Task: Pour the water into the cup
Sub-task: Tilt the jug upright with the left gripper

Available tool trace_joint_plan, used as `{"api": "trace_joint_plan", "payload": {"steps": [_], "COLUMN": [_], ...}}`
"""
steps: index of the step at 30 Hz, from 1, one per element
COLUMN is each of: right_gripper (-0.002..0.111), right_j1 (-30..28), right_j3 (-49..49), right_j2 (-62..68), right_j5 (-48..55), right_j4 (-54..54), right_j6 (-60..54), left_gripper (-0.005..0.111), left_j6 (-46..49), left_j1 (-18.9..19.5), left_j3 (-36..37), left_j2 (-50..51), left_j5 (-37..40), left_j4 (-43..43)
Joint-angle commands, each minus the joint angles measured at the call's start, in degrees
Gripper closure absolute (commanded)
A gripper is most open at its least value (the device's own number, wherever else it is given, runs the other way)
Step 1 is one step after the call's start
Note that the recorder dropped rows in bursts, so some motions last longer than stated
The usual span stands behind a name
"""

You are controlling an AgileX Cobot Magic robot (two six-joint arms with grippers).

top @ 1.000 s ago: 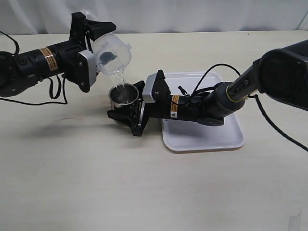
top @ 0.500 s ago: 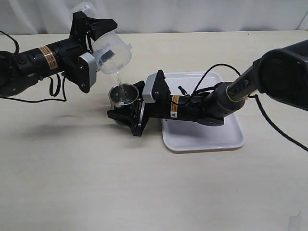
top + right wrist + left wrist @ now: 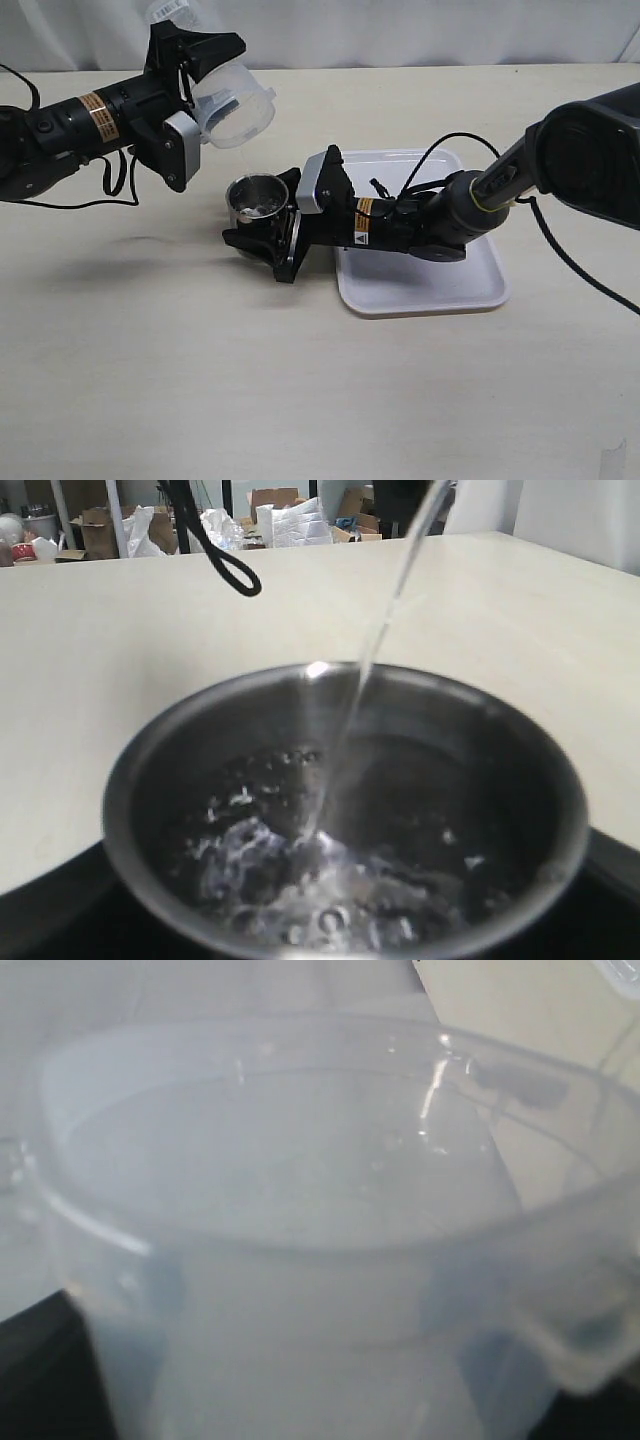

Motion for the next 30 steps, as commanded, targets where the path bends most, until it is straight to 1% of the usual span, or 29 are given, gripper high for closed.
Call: {"api": "trace_joint_plan", "payload": {"steps": [1, 25, 30], "right_gripper": [0.104, 0.104, 0.104], "right_j1": [-0.2, -0.2, -0.2], "right_j3": [0.0, 0.0, 0.0], "right_j2": [-0.3, -0.3, -0.3], "right_j5": [-0.1, -0.2, -0.2], "right_j4": [-0.8, -0.5, -0.5], "right_j6": [0.0, 0.0, 0.0], "left_gripper": [0.107, 0.107, 0.107], "left_j6": [0.5, 0.5, 0.5], "left_j1": [-0.1, -0.1, -1.6], "left_j3": [-0.4, -0.4, -0.3], "left_j2": [-0.5, -0.5, -0.5], "left_j5": [-1.6, -1.8, -1.4], "left_j4": [-0.6, -0.6, -0.8]}}
